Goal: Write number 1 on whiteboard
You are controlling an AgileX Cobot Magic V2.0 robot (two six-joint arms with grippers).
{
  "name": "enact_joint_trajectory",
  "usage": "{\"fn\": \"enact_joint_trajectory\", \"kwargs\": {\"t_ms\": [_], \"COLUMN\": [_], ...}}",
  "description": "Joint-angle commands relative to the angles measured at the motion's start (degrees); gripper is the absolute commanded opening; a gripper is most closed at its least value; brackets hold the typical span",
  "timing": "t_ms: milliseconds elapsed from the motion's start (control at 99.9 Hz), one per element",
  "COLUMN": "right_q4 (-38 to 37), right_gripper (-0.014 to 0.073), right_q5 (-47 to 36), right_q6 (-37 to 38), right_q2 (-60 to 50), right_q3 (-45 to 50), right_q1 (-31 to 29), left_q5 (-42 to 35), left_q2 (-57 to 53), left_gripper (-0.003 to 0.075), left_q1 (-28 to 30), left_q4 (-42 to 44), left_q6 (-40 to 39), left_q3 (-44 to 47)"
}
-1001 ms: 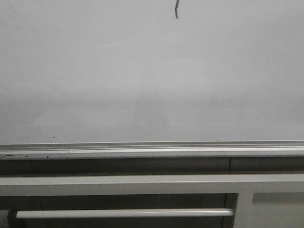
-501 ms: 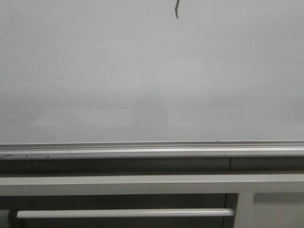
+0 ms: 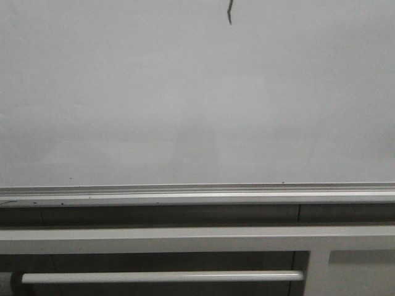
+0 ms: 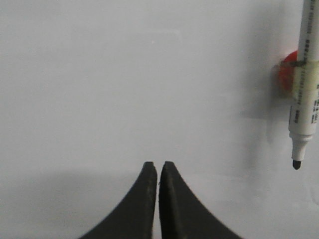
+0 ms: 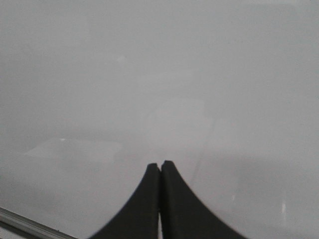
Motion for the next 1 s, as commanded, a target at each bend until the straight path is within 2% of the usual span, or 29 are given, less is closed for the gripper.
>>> {"fn": "enact_joint_trajectory", "kwargs": {"t_ms": [0, 300, 491, 631, 851, 911, 991], "right_q4": [-0.84, -0.84, -0.84, -0.84, -0.97, -4.42, -17.11], "right_gripper": [-0.0064, -0.0064, -0.0064, -0.0064, -0.0064, -0.0064, -0.0064], "right_q5": [2.05, 6.94, 11.54, 17.31, 20.21, 18.62, 17.88], "right_q6": [-0.08, 0.32, 8.32, 8.97, 10.25, 13.76, 27.41], "right_q2": [0.67, 0.67, 0.67, 0.67, 0.95, 1.76, 3.93], "right_q3": [-1.46, -1.46, -1.46, -1.46, -1.21, -0.96, -0.11], "right_q1": [-0.11, -0.11, -0.11, -0.11, -0.11, -0.57, -2.26], "left_q5": [-4.36, -4.36, -4.36, -4.36, -4.36, -4.36, -4.36], "left_q2": [-1.26, -1.26, -1.26, -1.26, -1.26, -1.26, -1.26], "left_gripper": [-0.0020, -0.0020, -0.0020, -0.0020, -0.0020, -0.0020, -0.0020], "left_q1": [0.25, 0.25, 0.25, 0.25, 0.25, 0.25, 0.25], "left_q4": [-0.19, -0.19, -0.19, -0.19, -0.19, -0.19, -0.19], "left_q6": [-0.72, -0.72, -0.72, -0.72, -0.72, -0.72, -0.72], "left_q3": [2.26, 2.26, 2.26, 2.26, 2.26, 2.26, 2.26]}}
